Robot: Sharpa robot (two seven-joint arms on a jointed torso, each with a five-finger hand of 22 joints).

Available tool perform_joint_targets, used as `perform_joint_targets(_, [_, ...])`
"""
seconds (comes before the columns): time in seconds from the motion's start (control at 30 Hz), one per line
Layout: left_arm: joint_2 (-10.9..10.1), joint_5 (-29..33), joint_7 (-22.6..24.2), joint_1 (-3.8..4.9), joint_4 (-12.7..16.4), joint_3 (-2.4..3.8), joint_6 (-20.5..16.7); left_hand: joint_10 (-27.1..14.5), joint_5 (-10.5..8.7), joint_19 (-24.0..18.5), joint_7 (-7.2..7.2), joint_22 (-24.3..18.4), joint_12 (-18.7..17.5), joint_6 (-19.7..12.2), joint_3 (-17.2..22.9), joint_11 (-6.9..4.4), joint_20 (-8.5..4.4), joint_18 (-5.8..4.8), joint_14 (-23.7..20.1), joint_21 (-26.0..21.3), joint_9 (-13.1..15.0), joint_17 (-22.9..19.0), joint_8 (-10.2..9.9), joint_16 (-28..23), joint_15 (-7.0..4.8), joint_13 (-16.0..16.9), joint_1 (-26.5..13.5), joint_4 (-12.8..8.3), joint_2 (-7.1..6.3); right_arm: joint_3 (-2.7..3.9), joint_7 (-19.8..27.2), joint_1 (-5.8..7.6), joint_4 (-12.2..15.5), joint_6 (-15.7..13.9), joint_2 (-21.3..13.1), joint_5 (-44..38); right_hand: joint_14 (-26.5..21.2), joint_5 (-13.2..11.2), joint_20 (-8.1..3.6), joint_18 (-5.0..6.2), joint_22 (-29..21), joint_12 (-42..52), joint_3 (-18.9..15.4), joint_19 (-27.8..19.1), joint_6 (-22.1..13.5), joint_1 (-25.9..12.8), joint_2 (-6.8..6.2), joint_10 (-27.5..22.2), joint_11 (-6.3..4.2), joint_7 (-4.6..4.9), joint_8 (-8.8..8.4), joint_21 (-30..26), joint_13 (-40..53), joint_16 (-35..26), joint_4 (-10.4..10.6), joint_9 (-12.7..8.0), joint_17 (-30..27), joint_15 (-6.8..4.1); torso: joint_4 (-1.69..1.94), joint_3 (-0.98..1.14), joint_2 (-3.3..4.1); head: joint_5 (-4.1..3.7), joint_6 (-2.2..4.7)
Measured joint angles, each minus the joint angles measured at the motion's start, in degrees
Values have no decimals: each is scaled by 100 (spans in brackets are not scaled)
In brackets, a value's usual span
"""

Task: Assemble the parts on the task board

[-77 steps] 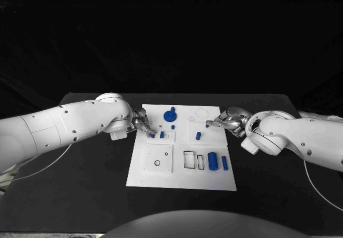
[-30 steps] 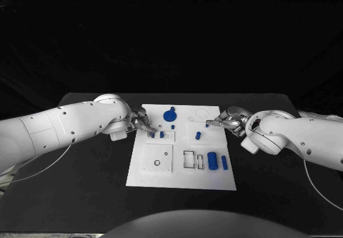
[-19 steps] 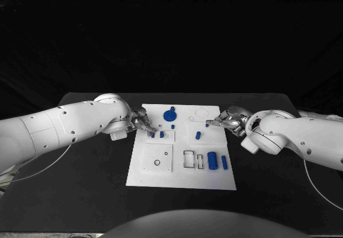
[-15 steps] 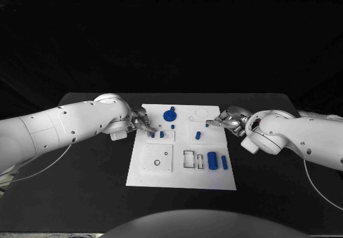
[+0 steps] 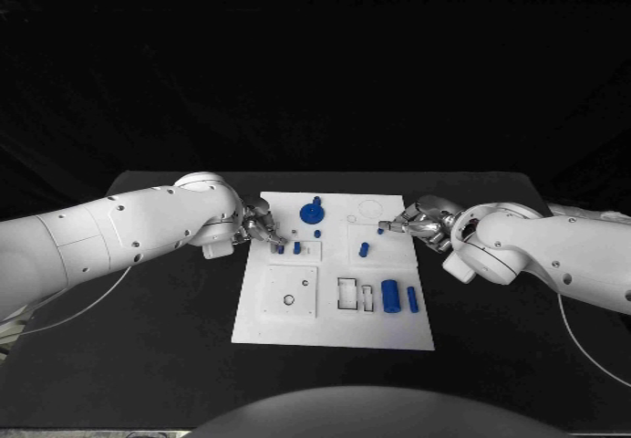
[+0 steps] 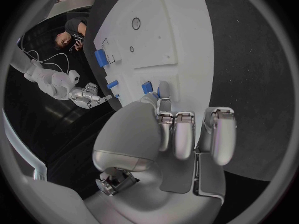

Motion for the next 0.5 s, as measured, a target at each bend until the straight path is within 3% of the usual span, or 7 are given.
perform_joint_targets(0.07, [-4, -20, -7, 2, 0, 1, 8, 18, -40, 0, -22, 0, 2, -20, -231, -17, 0, 0, 0, 0, -2, 0, -1, 0, 0, -267, -388, -7, -174, 0, 0, 0, 0, 0, 0, 0, 0, 0, 0, 0, 0, 0, 0, 0, 0, 0, 0, 0, 0, 0, 0, 0, 0, 0, 0, 0, 0, 0, 0, 0, 0, -1, 1])
perform_joint_targets(0.17, [-11, -51, -22, 0, 6, -1, 16, 18, -119, 0, 17, 0, 22, 20, -518, 23, 0, 0, 0, 0, -16, 0, -1, 0, 0, -297, -858, 8, -361, 0, 0, 0, 0, 0, 0, 0, 0, 0, 0, 0, 0, 0, 0, 0, 0, 0, 0, 0, 0, 0, 0, 0, 0, 0, 0, 0, 0, 0, 0, 0, 0, -1, 3])
perform_joint_targets(0.33, [-29, -132, -58, -5, 20, -4, 20, 18, -134, 0, 37, 0, 22, 40, -907, 23, 0, 0, 0, 0, -54, 0, -1, 0, 0, -297, -1286, 25, -653, 0, 0, 0, -1, 0, -2, 0, 0, 0, 0, 0, -1, 0, 0, 0, 0, 0, 0, 0, 0, 0, 0, 0, 0, 0, 0, -1, 0, 0, 0, -1, 0, 4, 4])
perform_joint_targets(0.5, [-57, -207, -81, -5, 40, -4, 19, 18, -134, 0, 17, 0, 22, 59, -1082, 23, 0, 0, 0, 0, -72, 0, -1, 0, 0, -297, -1478, 29, -784, 0, 0, -2, -2, 0, -2, 0, 0, 0, 0, 0, -1, 0, 0, 0, 0, 0, 0, 0, 0, 0, 0, 0, -1, 0, 0, 3, 0, 0, 0, 0, -1, 7, 8])
